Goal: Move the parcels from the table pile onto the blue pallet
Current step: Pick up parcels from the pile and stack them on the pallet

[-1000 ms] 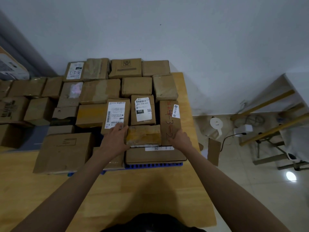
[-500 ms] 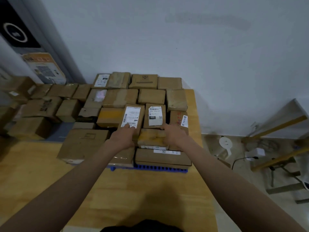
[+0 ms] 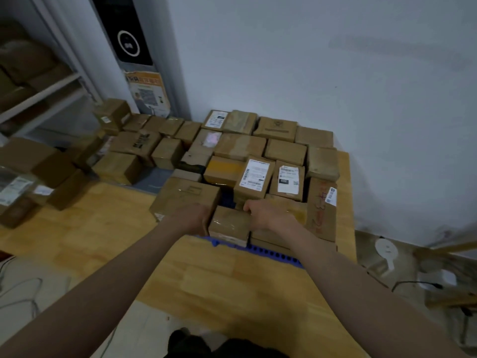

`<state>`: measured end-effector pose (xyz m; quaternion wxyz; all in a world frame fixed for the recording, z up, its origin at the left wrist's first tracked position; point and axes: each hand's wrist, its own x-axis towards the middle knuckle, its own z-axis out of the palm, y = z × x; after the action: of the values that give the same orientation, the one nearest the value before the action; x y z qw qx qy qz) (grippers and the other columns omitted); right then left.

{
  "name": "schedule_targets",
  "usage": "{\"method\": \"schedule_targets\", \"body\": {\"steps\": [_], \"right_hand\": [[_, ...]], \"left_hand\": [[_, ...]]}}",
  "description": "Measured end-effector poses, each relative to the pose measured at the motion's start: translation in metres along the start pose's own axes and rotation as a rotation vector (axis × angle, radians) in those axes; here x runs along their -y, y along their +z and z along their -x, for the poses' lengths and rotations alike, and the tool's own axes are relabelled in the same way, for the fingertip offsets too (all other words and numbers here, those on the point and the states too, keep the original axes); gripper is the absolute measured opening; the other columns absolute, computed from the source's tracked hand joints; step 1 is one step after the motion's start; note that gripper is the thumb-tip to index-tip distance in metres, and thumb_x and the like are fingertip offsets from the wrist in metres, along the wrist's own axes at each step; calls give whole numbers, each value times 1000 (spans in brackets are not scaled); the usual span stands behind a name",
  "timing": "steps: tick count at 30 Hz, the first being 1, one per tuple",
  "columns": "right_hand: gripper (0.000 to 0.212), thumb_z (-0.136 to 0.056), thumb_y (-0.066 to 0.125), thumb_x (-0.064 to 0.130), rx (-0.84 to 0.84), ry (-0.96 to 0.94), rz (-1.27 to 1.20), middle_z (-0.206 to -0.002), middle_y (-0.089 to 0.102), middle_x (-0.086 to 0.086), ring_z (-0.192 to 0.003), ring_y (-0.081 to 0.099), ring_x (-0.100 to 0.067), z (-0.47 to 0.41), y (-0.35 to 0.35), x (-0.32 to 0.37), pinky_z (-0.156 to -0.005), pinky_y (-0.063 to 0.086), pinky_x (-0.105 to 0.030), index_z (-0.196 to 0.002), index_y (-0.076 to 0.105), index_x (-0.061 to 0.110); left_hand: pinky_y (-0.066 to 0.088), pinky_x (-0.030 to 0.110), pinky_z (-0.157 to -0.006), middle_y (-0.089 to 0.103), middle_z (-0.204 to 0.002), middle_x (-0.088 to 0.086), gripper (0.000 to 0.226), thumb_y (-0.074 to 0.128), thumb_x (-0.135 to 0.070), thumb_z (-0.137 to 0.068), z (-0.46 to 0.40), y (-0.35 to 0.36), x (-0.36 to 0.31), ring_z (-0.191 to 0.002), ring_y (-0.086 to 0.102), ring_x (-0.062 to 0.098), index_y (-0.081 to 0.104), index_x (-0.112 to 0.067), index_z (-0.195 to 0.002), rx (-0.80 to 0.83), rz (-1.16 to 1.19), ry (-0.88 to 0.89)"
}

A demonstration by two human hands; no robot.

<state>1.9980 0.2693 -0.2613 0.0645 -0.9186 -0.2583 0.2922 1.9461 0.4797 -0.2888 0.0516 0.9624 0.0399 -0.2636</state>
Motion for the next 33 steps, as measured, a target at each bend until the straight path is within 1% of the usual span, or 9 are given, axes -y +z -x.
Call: {"method": "schedule_targets", "body": {"steps": [2, 4, 7, 11, 14, 20, 23, 27, 33], "right_hand": [[49, -87, 63, 14, 16, -1, -14, -122, 58, -7, -103, 59, -23, -6, 2, 19, -87, 55, -38, -134, 47, 18], [53, -87, 64, 15, 20, 3, -11, -123, 57, -7, -103, 59, -23, -13, 4, 42, -83, 54, -36, -136, 45, 20], [47, -88, 63, 17, 5, 10, 0, -122, 57, -7, -101, 59, -24, -27, 9, 82, -78, 52, -34, -132, 48, 19], [55, -89, 61, 18, 41, 24, 5, -130, 54, -8, -109, 57, -25, -47, 18, 143, -87, 54, -37, -141, 44, 15], [60, -92, 61, 28, 77, 8, 4, -136, 51, -6, -116, 54, -24, -67, 23, 191, -88, 51, -34, -146, 39, 16], [43, -90, 62, 32, 44, -37, 32, -120, 57, -3, -108, 55, -24, -98, 27, 267, -74, 45, -32, -129, 54, 16], [39, -89, 64, 32, 48, -44, 30, -118, 56, -4, -105, 54, -24, -116, 22, 291, -76, 46, -33, -124, 54, 17], [54, -89, 64, 32, 63, -34, -9, -133, 53, -4, -115, 55, -22, -139, 12, 309, -92, 50, -36, -139, 46, 21], [56, -91, 62, 30, 67, -85, -71, -144, 47, -4, -125, 50, -22, -185, -3, 319, -93, 45, -31, -143, 44, 19]], "left_hand": [[50, 34, -87, 51, -132, 6, 53, 73, -24, -84, 4, 2, 19, -114, 54, 24, 49, -19, -131, 2, 44, -28], [50, 33, -84, 50, -133, 5, 54, 73, -24, -84, 8, 3, 40, -113, 53, 23, 47, -21, -132, 0, 71, -29], [44, 31, -76, 52, -130, 3, 55, 72, -31, -84, 16, 2, 77, -111, 54, 23, 47, -23, -132, -2, 46, -15], [44, 32, -76, 54, -126, 1, 51, 71, -39, -84, 27, 3, 137, -107, 56, 22, 48, -26, -128, 0, -7, -21], [48, 34, -85, 53, -130, 0, 55, 71, -41, -84, 35, 2, 185, -113, 55, 21, 48, -27, -132, 6, 5, -32], [46, 35, -89, 52, -135, 0, 59, 70, -41, -85, 58, -2, 271, -120, 53, 22, 46, -27, -136, 21, 44, -66], [47, 36, -91, 51, -135, 1, 58, 70, -41, -85, 61, -9, 299, -120, 53, 23, 46, -27, -136, 8, 63, -81], [48, 36, -91, 51, -135, 1, 58, 70, -42, -85, 52, -17, 323, -119, 53, 22, 46, -28, -136, -7, 94, -101], [46, 36, -92, 51, -135, 1, 57, 69, -43, -85, 31, -27, 347, -119, 53, 22, 47, -27, -136, 15, 108, -141]]}}
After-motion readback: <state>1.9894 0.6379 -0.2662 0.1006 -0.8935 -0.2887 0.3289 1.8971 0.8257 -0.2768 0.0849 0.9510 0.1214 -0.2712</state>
